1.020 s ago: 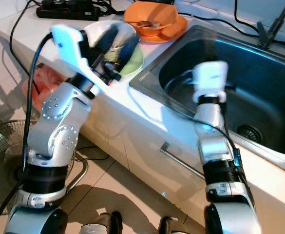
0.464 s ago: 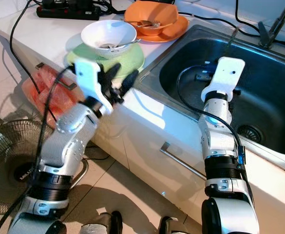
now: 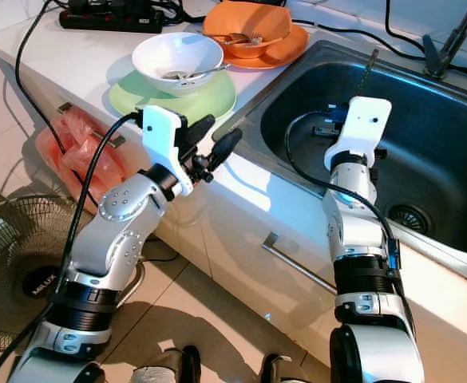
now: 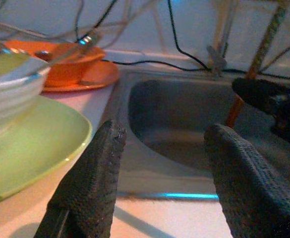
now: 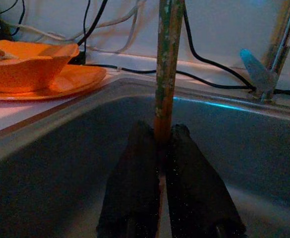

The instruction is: Kitchen organization

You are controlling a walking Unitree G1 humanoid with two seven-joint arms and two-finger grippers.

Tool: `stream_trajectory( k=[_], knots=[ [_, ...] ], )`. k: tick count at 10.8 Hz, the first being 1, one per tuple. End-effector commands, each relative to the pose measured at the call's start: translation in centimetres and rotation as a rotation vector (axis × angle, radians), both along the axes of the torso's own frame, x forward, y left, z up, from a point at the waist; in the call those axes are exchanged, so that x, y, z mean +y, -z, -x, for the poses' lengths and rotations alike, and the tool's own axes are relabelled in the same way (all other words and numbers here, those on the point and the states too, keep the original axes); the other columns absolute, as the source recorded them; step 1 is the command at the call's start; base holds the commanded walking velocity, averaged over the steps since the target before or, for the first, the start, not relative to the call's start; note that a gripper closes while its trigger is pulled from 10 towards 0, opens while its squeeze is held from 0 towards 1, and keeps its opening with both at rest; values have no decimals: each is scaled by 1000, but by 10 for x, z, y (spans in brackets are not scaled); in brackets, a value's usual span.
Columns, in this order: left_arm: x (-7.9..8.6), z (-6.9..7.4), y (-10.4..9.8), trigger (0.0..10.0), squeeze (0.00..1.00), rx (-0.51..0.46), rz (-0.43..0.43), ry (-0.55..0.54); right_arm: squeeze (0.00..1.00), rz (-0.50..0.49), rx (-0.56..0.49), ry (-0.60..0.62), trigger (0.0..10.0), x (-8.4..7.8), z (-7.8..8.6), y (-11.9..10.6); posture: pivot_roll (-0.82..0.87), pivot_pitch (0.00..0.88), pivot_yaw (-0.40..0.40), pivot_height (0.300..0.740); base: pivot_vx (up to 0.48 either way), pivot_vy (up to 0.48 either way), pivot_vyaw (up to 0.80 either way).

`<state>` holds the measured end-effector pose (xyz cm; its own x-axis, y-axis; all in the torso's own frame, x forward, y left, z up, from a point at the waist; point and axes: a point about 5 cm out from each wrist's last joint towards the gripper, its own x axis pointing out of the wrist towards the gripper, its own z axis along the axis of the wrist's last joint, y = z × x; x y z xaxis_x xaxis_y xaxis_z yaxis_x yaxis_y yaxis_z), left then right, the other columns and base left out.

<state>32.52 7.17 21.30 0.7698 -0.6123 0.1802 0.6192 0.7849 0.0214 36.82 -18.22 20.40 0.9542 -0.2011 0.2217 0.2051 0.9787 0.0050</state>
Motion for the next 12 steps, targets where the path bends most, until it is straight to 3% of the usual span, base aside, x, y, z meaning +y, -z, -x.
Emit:
stream_trajectory(
  k=[1,5,6,7,12],
  knots=[
    [-3,3,4,10000,0,13,-27,39,0,5,18,-18,10000,1,1,4,63,157,19,740,0,0,0],
    [-3,5,8,10000,0,25,-52,69,0,8,32,-25,10000,1,1,8,62,141,17,740,0,0,0],
    [-1,5,10,10000,0,35,-65,78,922,13,58,-40,10000,4,-1,13,63,136,16,740,0,0,0],
    [-1,5,10,10000,0,35,-66,80,1000,12,65,-41,10000,4,-1,14,65,131,13,740,0,0,0],
    [-1,7,8,10000,0,31,-60,75,1000,10,68,-42,10000,3,-1,16,73,151,6,740,0,0,0]
  ],
)
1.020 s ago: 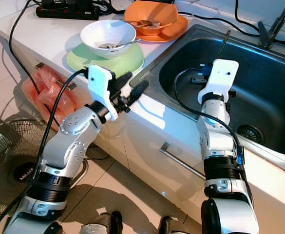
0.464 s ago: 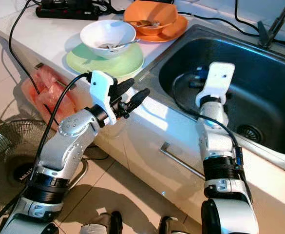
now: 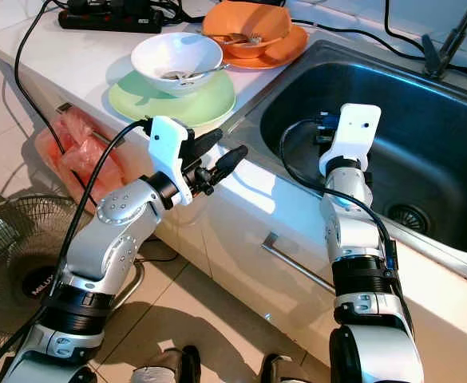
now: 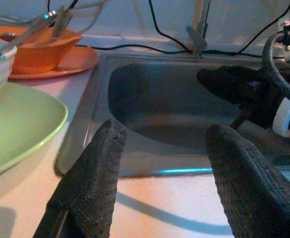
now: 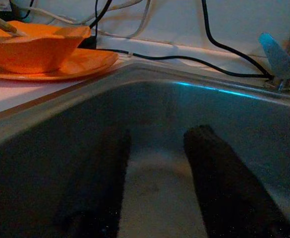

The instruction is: Kitchen organization

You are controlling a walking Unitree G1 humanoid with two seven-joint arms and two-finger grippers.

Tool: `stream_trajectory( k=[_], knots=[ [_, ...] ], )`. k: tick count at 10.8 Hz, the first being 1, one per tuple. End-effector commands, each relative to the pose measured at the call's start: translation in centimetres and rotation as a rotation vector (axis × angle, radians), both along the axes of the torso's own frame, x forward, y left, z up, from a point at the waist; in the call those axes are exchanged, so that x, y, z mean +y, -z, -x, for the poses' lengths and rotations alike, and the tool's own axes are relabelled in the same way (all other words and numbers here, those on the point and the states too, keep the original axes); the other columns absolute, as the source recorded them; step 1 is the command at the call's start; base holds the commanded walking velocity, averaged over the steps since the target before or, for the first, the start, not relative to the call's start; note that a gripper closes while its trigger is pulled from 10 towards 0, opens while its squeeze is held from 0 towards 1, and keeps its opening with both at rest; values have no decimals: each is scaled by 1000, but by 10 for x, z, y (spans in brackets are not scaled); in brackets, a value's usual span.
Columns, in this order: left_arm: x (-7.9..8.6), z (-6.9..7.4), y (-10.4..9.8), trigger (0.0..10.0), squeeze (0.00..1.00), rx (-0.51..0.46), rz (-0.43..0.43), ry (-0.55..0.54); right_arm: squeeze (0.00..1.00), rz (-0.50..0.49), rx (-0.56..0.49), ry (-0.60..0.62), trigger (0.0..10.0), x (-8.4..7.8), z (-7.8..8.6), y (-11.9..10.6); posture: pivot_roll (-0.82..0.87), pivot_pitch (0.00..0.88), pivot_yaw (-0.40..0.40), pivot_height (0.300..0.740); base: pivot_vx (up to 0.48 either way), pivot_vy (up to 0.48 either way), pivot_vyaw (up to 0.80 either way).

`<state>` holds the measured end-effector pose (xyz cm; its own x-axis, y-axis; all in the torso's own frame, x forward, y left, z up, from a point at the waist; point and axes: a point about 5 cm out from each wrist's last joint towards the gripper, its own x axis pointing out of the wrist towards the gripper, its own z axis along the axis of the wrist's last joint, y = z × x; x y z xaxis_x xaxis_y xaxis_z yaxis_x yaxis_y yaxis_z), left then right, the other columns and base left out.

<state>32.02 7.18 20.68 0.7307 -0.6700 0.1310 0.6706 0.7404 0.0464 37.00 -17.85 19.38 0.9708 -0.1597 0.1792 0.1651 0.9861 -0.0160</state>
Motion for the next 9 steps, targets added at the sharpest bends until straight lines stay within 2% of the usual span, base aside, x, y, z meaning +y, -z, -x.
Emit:
stream_trajectory(
  k=[1,4,5,6,7,9],
  knots=[
    [0,2,0,10000,0,1,-1,1,1000,-3,22,0,10000,-1,1,6,73,151,6,740,0,0,0],
    [1,1,-6,10000,0,-26,1,-17,1000,8,15,7,10000,-1,1,5,73,153,7,740,0,0,0],
    [4,0,-16,10000,0,-87,-11,-67,0,37,-36,34,10000,-4,2,-5,77,158,5,740,0,0,0],
    [7,-1,-27,10000,0,-129,12,-98,0,88,-156,60,10000,-10,4,-33,79,159,4,740,0,0,0],
    [7,-1,-25,10000,0,-124,2,-96,0,81,-219,67,10000,-14,4,-50,71,157,3,740,0,0,0],
    [5,-1,-24,10000,0,-124,6,-96,0,99,-271,75,10000,-15,7,-64,67,153,1,740,0,0,0]
  ],
)
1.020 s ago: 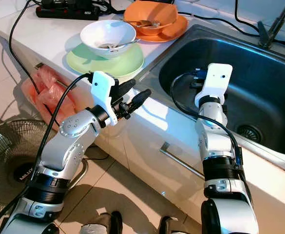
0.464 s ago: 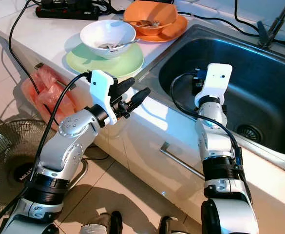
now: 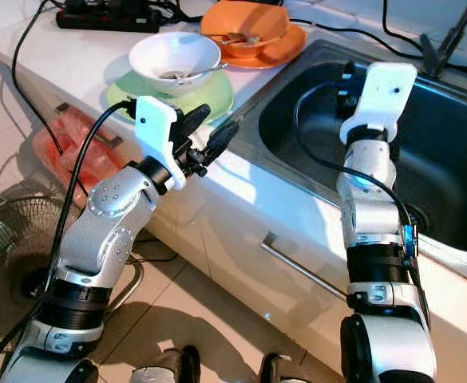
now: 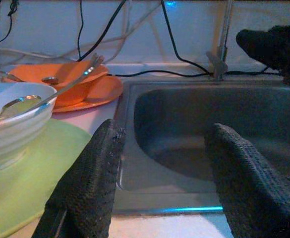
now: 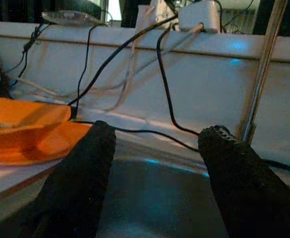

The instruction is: Kitchen organization

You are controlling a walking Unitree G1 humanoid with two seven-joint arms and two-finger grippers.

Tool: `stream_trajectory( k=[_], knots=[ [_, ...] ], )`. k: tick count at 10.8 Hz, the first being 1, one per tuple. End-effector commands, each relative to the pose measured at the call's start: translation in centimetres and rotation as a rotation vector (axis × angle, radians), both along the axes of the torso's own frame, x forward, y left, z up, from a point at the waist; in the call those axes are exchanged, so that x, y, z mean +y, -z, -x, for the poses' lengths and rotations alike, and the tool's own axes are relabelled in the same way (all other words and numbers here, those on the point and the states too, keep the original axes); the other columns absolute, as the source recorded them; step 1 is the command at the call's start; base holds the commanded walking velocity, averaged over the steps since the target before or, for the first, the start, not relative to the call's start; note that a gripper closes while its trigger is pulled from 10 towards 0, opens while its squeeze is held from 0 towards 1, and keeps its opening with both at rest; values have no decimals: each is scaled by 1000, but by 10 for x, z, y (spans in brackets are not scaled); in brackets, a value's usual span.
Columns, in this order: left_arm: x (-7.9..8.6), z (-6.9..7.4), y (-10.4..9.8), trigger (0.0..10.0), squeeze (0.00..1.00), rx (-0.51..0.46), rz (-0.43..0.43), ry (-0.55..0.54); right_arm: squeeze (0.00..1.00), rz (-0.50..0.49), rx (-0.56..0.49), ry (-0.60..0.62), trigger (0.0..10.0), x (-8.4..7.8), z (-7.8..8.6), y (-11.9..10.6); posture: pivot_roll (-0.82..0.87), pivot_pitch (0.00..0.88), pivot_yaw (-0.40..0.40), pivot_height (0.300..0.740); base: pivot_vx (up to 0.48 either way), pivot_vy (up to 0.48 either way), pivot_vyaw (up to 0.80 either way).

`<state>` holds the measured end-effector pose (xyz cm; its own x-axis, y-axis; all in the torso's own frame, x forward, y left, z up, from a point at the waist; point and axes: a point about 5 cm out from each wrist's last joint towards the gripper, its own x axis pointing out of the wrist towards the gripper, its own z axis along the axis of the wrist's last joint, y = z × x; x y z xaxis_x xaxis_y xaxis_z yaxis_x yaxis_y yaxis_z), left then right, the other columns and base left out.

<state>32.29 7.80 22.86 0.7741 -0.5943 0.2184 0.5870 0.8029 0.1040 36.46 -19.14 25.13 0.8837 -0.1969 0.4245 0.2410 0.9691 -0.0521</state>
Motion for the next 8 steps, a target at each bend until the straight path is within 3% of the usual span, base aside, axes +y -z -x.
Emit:
stream_trajectory(
  k=[1,4,5,7,8],
  knots=[
    [-1,2,-2,10000,0,-20,-6,-2,0,22,-20,-1,10000,0,2,-5,67,153,1,740,0,0,0],
    [6,1,-13,10000,0,-103,-52,-87,0,22,89,-91,10000,19,-1,24,77,156,-1,740,0,0,0],
    [15,0,-22,10000,0,-193,-127,-193,0,22,134,-126,10000,28,-1,38,77,156,-1,740,0,0,0],
    [23,2,-30,10000,0,-270,-177,-267,0,16,145,-147,10000,32,-1,41,77,156,-1,740,0,0,0],
    [31,3,-34,10000,0,-348,-279,-342,0,16,159,-141,10000,30,-2,44,84,162,-2,740,0,0,0]
  ],
)
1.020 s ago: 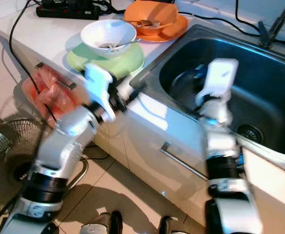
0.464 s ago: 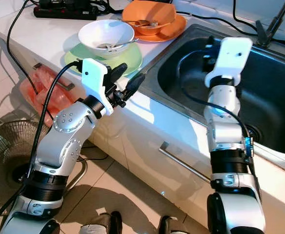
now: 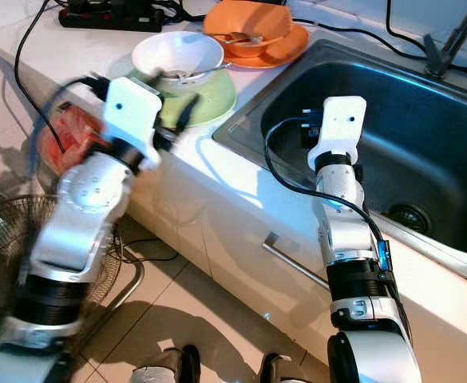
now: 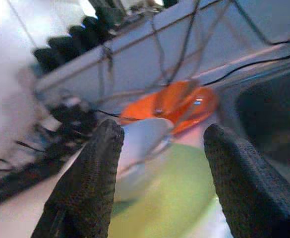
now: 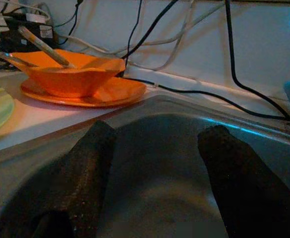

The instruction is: Kitchen organization

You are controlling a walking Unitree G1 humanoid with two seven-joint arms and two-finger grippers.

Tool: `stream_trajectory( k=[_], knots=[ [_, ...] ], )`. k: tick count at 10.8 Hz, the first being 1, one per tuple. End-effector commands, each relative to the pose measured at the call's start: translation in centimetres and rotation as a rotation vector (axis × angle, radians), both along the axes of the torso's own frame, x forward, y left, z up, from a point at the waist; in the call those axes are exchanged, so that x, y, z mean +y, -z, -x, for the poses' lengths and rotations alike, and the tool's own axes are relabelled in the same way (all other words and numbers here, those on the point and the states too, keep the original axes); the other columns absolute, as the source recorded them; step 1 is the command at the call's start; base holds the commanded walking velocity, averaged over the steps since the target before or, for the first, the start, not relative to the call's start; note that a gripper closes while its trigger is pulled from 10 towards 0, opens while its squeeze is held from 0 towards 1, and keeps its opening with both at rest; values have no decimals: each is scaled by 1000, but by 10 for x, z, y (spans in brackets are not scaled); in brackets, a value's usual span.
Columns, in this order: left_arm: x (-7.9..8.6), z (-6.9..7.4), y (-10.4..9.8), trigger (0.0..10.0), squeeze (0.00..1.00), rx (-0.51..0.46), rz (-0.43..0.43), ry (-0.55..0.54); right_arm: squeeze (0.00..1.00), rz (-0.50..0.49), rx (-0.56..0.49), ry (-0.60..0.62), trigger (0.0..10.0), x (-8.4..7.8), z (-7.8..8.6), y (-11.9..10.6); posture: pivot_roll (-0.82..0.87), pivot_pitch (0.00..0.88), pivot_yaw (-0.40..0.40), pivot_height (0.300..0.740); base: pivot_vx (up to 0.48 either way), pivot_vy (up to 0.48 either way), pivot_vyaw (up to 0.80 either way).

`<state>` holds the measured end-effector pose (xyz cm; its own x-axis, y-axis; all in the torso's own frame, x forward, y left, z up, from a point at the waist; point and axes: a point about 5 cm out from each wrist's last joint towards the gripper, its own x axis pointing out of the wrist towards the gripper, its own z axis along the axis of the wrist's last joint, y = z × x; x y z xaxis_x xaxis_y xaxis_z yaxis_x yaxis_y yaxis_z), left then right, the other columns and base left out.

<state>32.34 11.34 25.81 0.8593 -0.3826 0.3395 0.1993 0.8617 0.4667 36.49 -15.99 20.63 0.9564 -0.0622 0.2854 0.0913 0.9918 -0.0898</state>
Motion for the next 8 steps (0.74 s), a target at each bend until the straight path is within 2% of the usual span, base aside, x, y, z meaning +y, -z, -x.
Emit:
stream_trajectory(
  k=[1,2,3,4,6,8],
  knots=[
    [-3,4,-5,10000,0,-44,-19,-2,0,5,7,-2,10000,-1,-1,0,84,162,-2,740,0,0,0],
    [-1,2,-3,10000,0,-38,-51,-13,0,2,6,-3,10000,0,-1,0,84,162,-2,740,0,0,0],
    [2,-1,3,10000,0,-30,-142,-35,0,2,7,-9,10000,1,-2,0,86,157,0,740,0,0,0],
    [1,-3,4,10000,0,-32,-162,-32,0,0,6,-9,10000,1,-1,0,84,154,1,740,0,0,0],
    [0,-14,10,10000,0,-37,-282,-48,0,-1,7,-14,10000,3,-2,1,83,143,4,740,0,0,0],
    [-5,-24,12,10000,0,-51,-319,-52,0,-1,4,-16,10000,4,-2,1,76,141,6,740,0,0,0]
  ],
)
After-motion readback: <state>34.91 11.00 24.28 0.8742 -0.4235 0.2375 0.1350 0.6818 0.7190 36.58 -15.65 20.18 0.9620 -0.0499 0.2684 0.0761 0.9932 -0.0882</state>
